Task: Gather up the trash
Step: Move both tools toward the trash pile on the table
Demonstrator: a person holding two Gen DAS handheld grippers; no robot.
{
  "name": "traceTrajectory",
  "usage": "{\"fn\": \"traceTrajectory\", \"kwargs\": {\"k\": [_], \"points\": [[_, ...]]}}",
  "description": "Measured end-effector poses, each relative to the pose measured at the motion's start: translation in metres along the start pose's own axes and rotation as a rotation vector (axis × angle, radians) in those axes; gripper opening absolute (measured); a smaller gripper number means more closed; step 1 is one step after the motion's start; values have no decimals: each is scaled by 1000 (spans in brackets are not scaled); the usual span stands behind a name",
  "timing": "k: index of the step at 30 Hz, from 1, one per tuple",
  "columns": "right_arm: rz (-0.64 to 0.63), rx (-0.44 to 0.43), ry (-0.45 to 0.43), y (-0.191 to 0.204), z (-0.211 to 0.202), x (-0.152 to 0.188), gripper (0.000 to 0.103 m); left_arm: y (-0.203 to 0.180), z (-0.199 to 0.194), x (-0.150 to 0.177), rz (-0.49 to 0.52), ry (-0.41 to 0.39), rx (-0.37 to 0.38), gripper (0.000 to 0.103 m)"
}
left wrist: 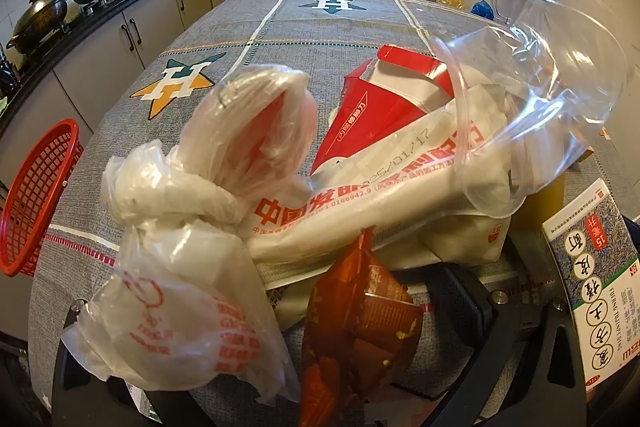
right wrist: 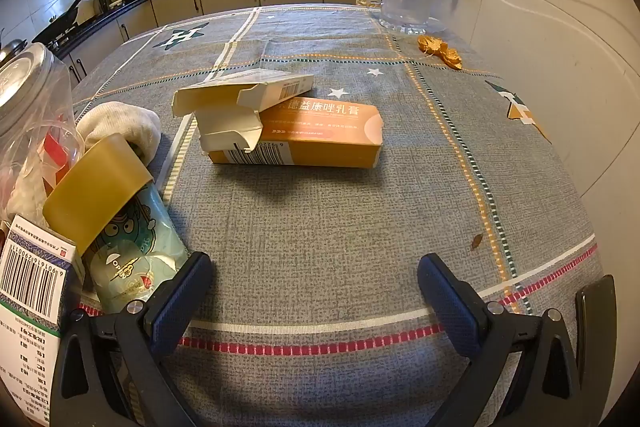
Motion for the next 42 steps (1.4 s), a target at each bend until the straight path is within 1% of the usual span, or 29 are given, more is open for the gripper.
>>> {"fn": "traceTrajectory", "kwargs": {"k": [5, 9, 10, 12, 15, 17, 18, 23, 25, 27, 28, 30, 32, 34, 37, 40, 42], "points": [[-1, -4, 6, 1, 0, 1, 103, 1, -1, 2, 2, 8, -10, 103], [-35, -39, 45, -2, -5, 8, 103, 2, -10, 12, 16, 12, -9, 103], [-43, -38, 50, -5, -8, 12, 103, 3, -18, 19, 21, 4, -10, 103], [-47, -18, 43, -15, -22, 27, 103, 2, -28, 24, 39, -21, -14, 103], [-48, 1, 37, -21, -33, 38, 103, 5, -43, 24, 58, -68, -24, 103], [-34, 5, 17, -27, -47, 45, 103, 6, -56, 28, 65, -99, -24, 103], [-27, 9, 5, -29, -53, 42, 103, 7, -62, 29, 70, -111, -19, 103], [-73, 37, -121, -23, -104, 45, 103, 6, -87, 36, 87, -166, 2, 103], [-105, 43, -189, -11, -129, 46, 103, 7, -101, 42, 92, -198, -8, 103], [-132, 44, -231, 1, -144, 48, 103, 9, -115, 48, 93, -228, -14, 103], [-143, 42, -267, 10, -155, 51, 103, 11, -122, 51, 90, -245, -18, 103], [-151, 25, -308, 23, -172, 61, 103, 16, -131, 54, 84, -270, -26, 103], [-139, -5, -330, 29, -178, 68, 103, 21, -139, 59, 78, -290, -39, 103], [-132, -37, -332, 38, -180, 79, 103, 27, -144, 63, 65, -299, -46, 103], [-125, -82, -310, 46, -176, 88, 103, 33, -146, 65, 49, -308, -57, 103], [-120, -89, -295, 46, -171, 91, 103, 39, -143, 67, 36, -303, -69, 103], [-103, -110, -278, 46, -168, 90, 103, 41, -141, 67, 31, -299, -75, 103]]}}
Point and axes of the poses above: each gripper's, at about its wrist camera, not at the fingertips, and z roughly the way its jaws point, y to its left, x to its underside, the point moved 8 cm from there along z, roughly the way its jaws point, and after that the axes turned 2 degrees about -z, right-handed, at the moved point
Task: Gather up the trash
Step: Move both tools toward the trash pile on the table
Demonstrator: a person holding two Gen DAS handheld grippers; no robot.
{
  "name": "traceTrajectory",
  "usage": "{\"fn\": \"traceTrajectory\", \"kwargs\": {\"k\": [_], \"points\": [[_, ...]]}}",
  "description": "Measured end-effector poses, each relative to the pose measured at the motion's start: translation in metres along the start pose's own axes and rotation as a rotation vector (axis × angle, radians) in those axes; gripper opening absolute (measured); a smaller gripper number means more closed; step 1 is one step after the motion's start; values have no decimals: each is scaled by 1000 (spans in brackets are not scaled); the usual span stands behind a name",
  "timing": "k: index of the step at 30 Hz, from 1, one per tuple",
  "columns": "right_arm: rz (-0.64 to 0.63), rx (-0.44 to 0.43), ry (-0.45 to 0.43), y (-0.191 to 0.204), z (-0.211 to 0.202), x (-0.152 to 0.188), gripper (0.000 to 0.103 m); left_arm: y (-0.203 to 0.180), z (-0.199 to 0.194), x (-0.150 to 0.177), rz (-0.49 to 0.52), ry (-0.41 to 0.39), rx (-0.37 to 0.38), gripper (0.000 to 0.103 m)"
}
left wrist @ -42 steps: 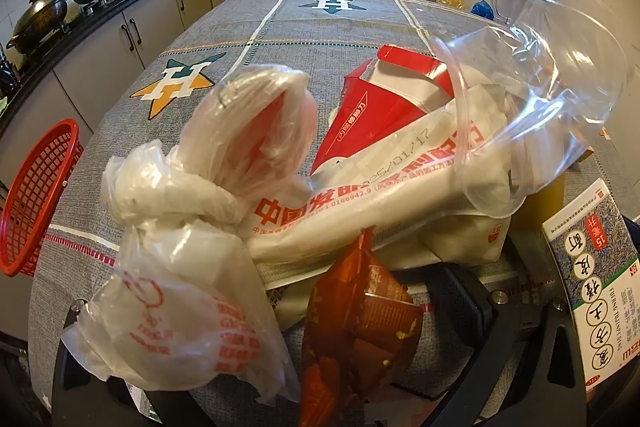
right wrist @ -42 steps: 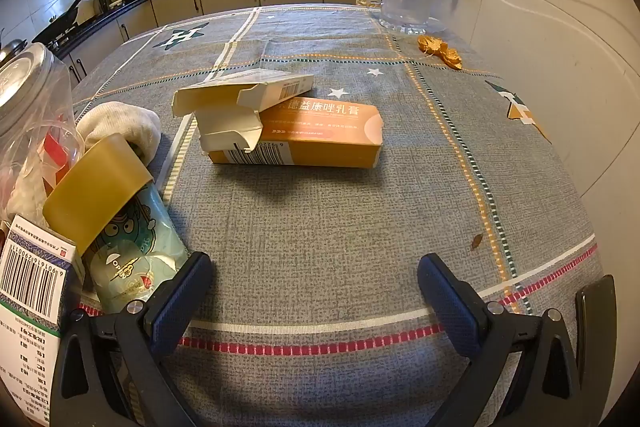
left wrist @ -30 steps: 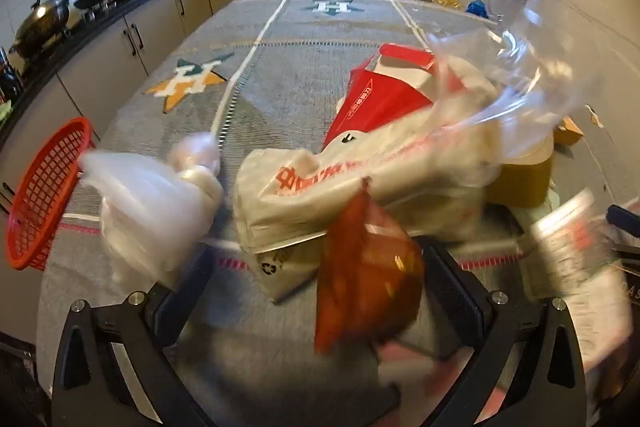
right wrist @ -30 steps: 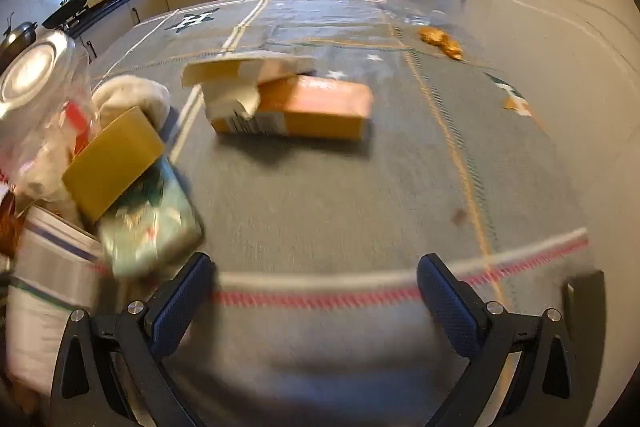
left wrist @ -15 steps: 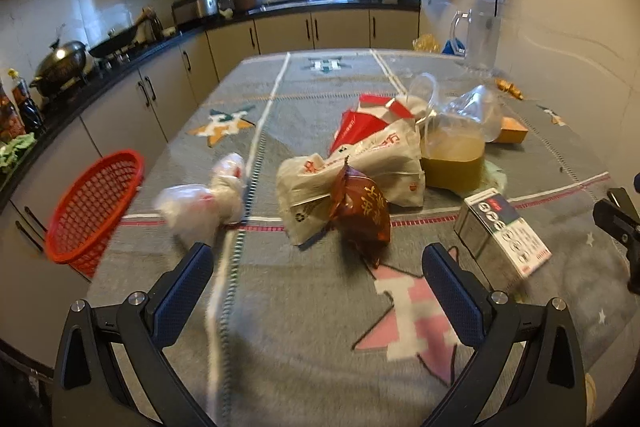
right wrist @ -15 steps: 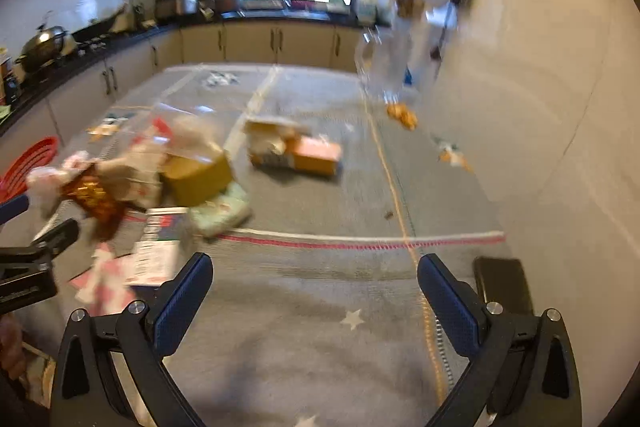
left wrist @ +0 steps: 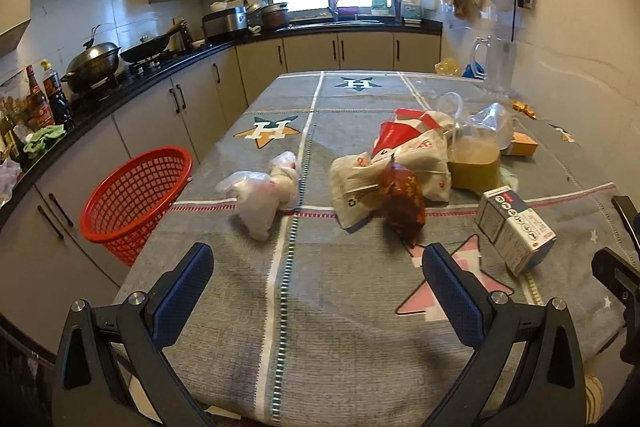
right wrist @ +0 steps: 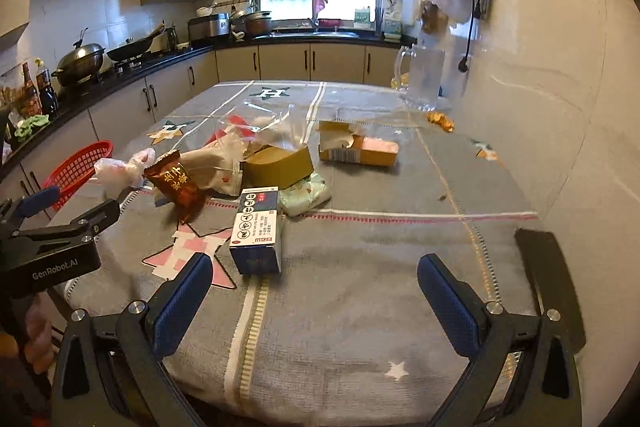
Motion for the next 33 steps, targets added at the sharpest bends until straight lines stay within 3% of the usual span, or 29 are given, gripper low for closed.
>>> {"fn": "traceTrajectory", "kwargs": {"k": [33], "points": [[6, -65, 49, 16, 16, 8, 102, 9, 15, 15, 21, 35, -21, 103]]}}
Point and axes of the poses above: each gripper's, at about its wrist camera, not at the fingertips, and z roughly the way its jaws point, y to its left, x to its underside, the point moved 8 cm from there along z, roughly the way its jaws point, and after that the axes turned 2 degrees about -z, right-handed, at the moved point
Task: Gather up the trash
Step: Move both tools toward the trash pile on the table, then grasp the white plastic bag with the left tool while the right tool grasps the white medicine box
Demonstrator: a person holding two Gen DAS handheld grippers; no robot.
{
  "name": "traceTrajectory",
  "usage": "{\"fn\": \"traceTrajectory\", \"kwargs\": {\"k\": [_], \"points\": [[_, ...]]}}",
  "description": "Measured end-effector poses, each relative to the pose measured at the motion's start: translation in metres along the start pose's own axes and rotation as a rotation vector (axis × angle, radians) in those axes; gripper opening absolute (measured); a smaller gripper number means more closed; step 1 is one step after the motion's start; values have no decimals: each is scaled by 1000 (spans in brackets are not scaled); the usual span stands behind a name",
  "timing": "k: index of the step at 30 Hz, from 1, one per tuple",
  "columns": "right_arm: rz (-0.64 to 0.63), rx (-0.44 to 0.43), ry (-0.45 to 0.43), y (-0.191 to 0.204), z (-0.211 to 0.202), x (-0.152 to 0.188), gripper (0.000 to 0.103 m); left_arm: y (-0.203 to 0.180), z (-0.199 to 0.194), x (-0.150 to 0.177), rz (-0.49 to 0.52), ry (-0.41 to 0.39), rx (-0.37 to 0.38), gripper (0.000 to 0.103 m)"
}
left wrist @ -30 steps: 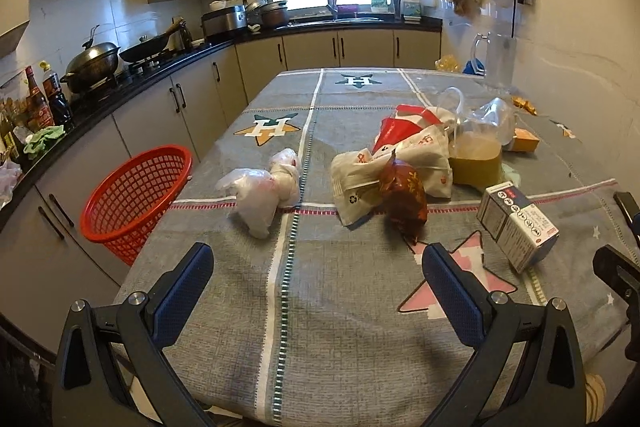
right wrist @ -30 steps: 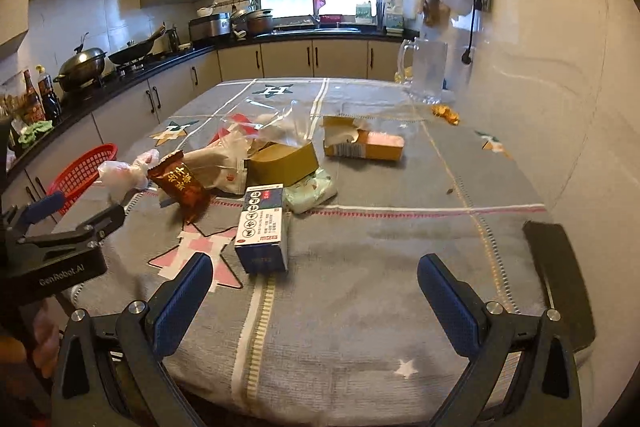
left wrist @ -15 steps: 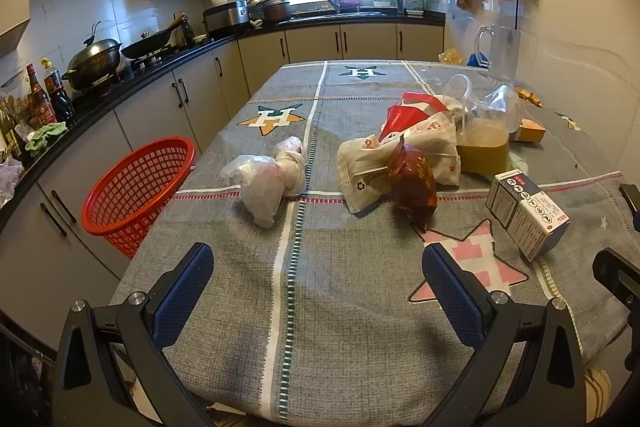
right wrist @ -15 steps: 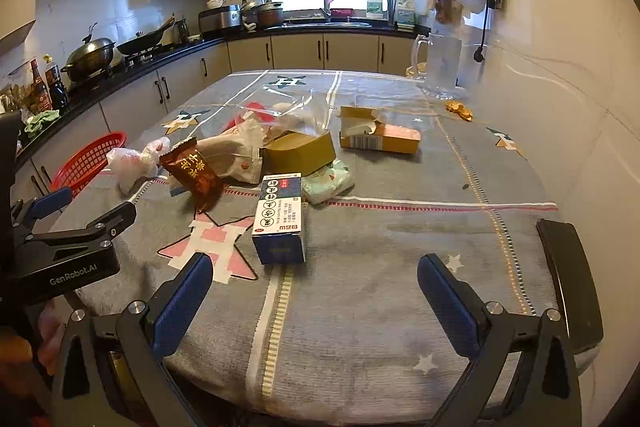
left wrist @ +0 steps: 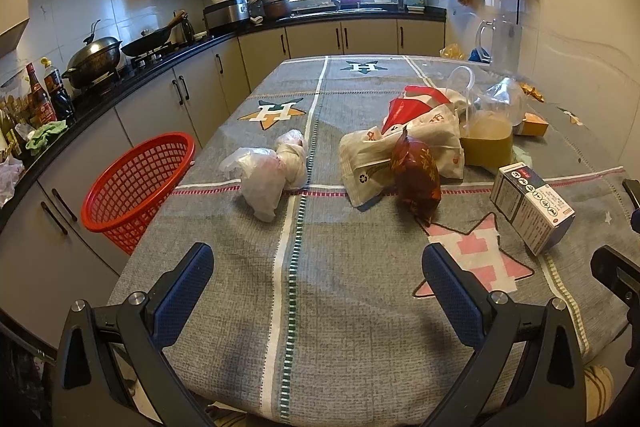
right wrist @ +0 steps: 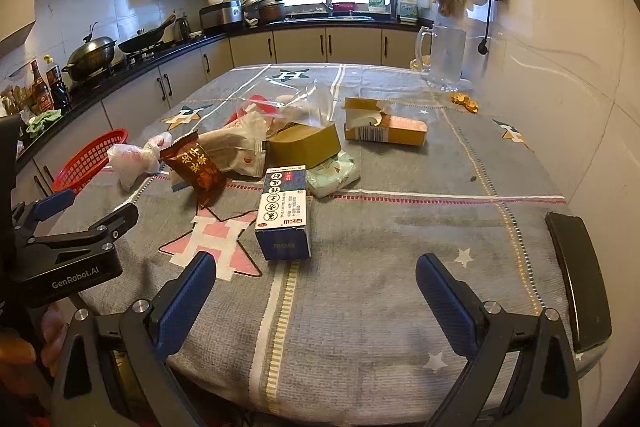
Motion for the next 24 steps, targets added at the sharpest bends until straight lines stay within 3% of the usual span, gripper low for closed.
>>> {"fn": "traceTrajectory", "kwargs": {"k": [15, 19, 24], "points": [[-9, -28, 21, 10, 9, -2, 96, 4, 7, 4, 1, 18, -10, 103], [-13, -36, 31, 12, 13, -4, 91, 7, 9, 5, 2, 20, -7, 103], [-13, -51, 42, 14, 15, -5, 86, 29, 16, -1, -41, 43, 47, 103]]}}
Point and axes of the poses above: each gripper's, at about its wrist camera, not at the fingertips, and z roughly the way its jaws point, y to its left, x to its underside, the point moved 8 cm from there along z, roughly the way its jaws point, and after that the axes turned 2 degrees about -z, right-handed, at the moved point
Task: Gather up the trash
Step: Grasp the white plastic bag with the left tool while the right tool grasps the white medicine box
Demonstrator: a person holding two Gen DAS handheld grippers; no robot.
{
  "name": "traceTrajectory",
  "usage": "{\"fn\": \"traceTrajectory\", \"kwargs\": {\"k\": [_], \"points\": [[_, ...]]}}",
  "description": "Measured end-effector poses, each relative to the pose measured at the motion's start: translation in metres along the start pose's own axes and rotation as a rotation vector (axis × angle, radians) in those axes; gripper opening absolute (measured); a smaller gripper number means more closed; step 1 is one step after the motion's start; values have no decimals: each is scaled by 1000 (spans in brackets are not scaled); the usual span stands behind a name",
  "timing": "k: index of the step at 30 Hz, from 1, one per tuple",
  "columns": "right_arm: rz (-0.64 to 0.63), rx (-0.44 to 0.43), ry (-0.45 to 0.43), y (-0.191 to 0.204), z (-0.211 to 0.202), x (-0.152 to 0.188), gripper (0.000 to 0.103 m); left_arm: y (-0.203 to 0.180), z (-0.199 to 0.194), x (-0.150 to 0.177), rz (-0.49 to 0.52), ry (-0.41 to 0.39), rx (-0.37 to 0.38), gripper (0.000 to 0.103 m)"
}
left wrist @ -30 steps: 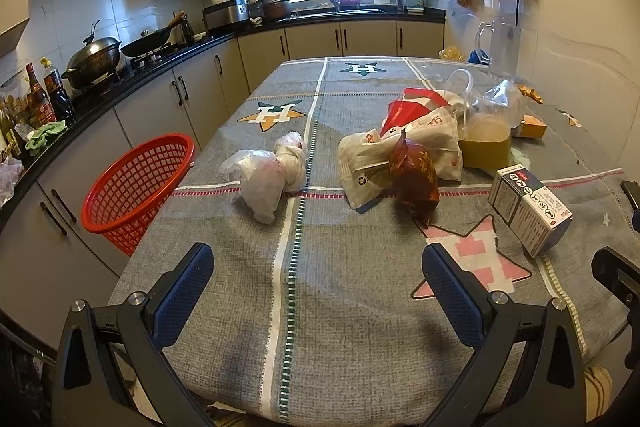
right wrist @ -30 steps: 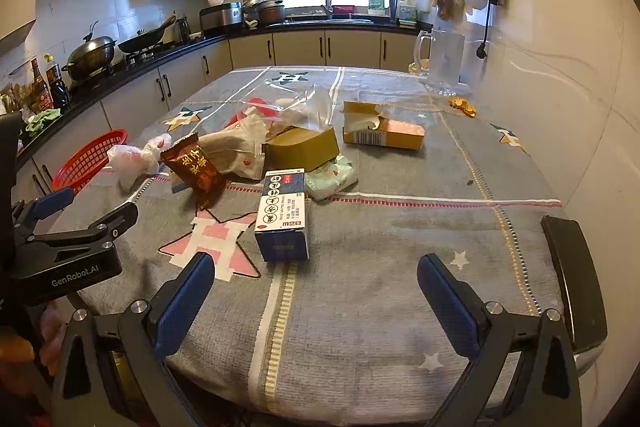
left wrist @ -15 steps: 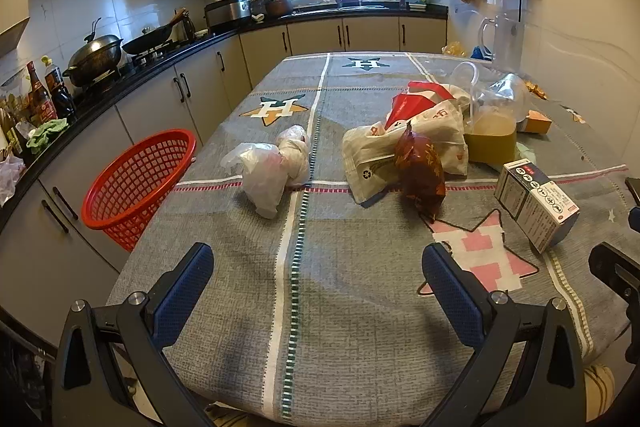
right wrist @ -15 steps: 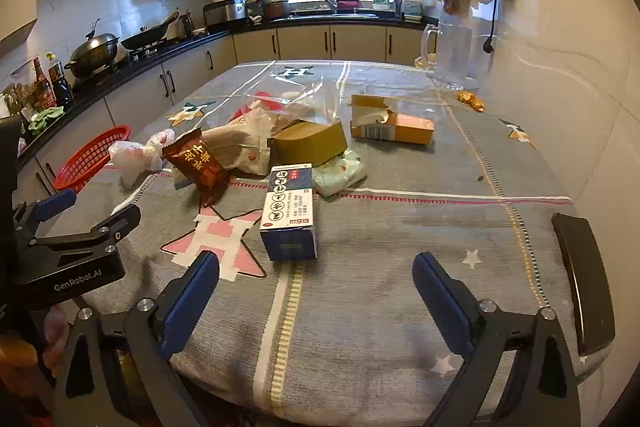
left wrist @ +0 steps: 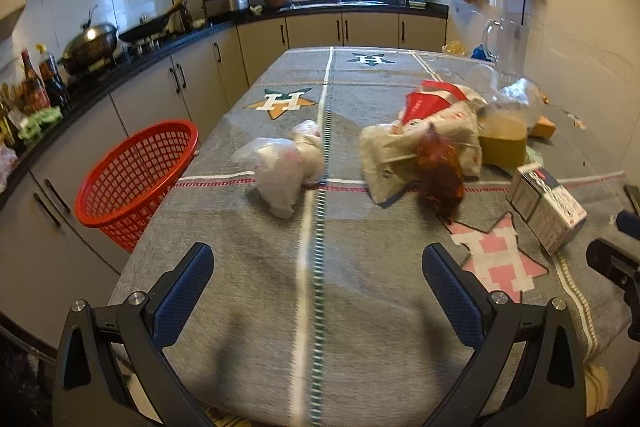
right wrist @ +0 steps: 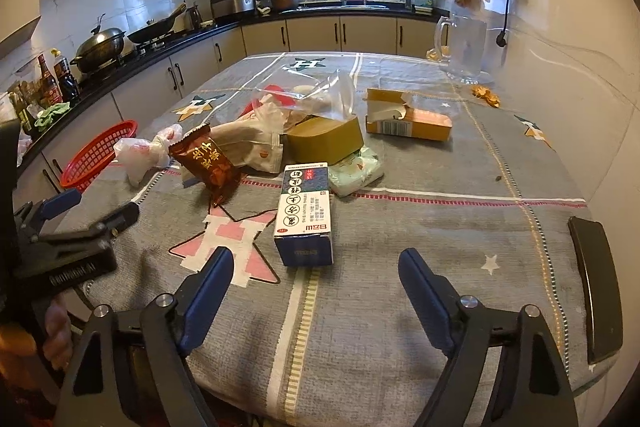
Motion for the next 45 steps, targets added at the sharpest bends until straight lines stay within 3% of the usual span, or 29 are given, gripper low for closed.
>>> {"fn": "traceTrajectory", "kwargs": {"k": [3, 8, 11, 17, 21, 24, 25, 30, 31, 45], "points": [[2, -12, 13, 0, 4, -2, 78, 23, 8, -7, -63, 31, 37, 103], [23, -48, 34, -1, 12, -10, 68, 49, 22, -20, -140, 81, 115, 77], [22, -49, 30, -1, 14, -15, 67, 54, 29, -29, -151, 94, 146, 77], [32, -61, 57, -4, 26, -17, 65, 39, 49, -46, -62, 94, 133, 77], [29, -62, 86, -5, 38, -16, 57, 30, 64, -50, -37, 101, 119, 74], [16, -52, 104, -4, 47, -15, 50, 27, 74, -50, -31, 125, 111, 56], [12, -47, 115, -4, 51, -14, 41, 27, 77, -49, -31, 134, 108, 49], [-10, -39, 114, -2, 54, -12, 39, 25, 80, -45, -24, 139, 112, 41], [-12, -37, 109, -2, 53, -13, 39, 25, 79, -44, -28, 135, 112, 31], [20, -81, 6, -8, 15, -32, 37, 21, 40, -52, -56, 56, 173, 30]]}}
Point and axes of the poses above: each gripper's, at about its wrist camera, not at the fingertips, and z roughly the way its jaws point, y to its left, x to its underside, the point moved 8 cm from there along z, roughly the way its jaws point, and after that the axes turned 2 degrees about -z, right-handed, at the moved point
